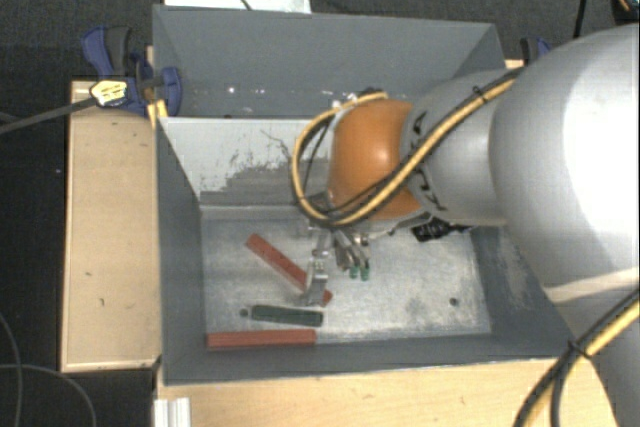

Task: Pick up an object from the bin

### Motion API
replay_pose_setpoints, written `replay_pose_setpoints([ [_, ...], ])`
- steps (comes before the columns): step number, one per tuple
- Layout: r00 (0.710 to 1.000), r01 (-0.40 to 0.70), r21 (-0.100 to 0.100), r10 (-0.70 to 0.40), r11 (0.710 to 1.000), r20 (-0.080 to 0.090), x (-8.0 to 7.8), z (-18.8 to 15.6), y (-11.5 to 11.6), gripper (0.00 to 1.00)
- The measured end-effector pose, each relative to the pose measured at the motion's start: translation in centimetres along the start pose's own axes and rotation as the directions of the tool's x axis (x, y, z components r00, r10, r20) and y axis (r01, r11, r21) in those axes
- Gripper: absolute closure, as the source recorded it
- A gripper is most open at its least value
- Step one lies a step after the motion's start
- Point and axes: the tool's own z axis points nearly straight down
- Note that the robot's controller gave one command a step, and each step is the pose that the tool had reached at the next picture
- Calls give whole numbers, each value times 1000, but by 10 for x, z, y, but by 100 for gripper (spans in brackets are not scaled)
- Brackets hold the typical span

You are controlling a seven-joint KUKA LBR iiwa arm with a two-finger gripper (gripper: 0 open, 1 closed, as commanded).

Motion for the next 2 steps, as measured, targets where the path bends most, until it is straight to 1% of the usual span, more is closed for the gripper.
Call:
replay_pose_setpoints([
  [1, 1000, -1, 0, 1, 1000, -2, 1, 0, 0, 100],
  [2, 999, 40, -1, -40, 999, 6, -22, -145, 1, 100],
])
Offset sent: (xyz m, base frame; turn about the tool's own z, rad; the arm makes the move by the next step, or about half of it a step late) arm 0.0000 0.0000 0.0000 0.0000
